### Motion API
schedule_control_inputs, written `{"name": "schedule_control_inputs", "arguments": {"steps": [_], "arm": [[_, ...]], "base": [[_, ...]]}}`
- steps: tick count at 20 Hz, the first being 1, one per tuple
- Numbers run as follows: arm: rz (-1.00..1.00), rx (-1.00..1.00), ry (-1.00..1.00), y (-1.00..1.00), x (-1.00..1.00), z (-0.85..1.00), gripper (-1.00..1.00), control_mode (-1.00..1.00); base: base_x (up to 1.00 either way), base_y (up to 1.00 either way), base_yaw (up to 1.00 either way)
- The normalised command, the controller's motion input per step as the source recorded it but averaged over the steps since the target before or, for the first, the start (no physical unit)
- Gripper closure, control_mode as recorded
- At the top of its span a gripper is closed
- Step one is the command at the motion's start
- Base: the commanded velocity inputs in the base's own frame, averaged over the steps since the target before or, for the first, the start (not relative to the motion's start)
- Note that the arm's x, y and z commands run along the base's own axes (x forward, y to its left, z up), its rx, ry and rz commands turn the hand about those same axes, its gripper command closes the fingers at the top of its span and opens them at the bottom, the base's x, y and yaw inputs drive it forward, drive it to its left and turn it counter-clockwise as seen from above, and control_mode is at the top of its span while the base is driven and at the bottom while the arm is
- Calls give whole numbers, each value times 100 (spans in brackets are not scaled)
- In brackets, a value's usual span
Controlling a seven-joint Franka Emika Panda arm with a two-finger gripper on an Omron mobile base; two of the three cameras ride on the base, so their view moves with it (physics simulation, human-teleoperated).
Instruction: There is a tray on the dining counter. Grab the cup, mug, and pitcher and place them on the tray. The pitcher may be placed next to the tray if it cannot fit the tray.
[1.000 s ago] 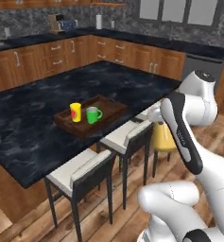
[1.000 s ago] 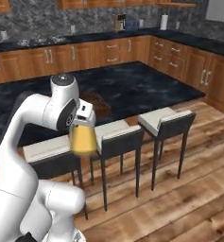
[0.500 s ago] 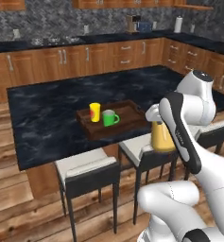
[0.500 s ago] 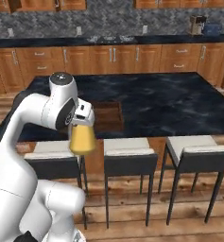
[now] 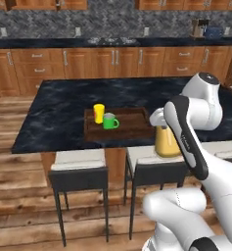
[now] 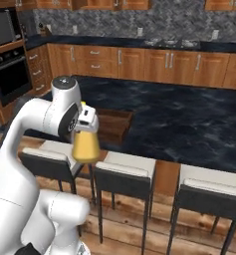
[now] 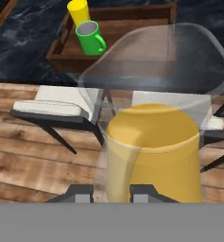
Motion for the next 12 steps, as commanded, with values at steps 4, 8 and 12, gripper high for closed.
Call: {"name": "schedule_control_inputs", "arguments": {"steps": [4,8,12], "arm": [[0,0,0,0,0,0,100,100],[0,0,0,0,0,0,100,100],[0,0,0,0,0,0,100,100]], "base": [[52,-45,21],[72,-28,4],[53,-20,3]]}}
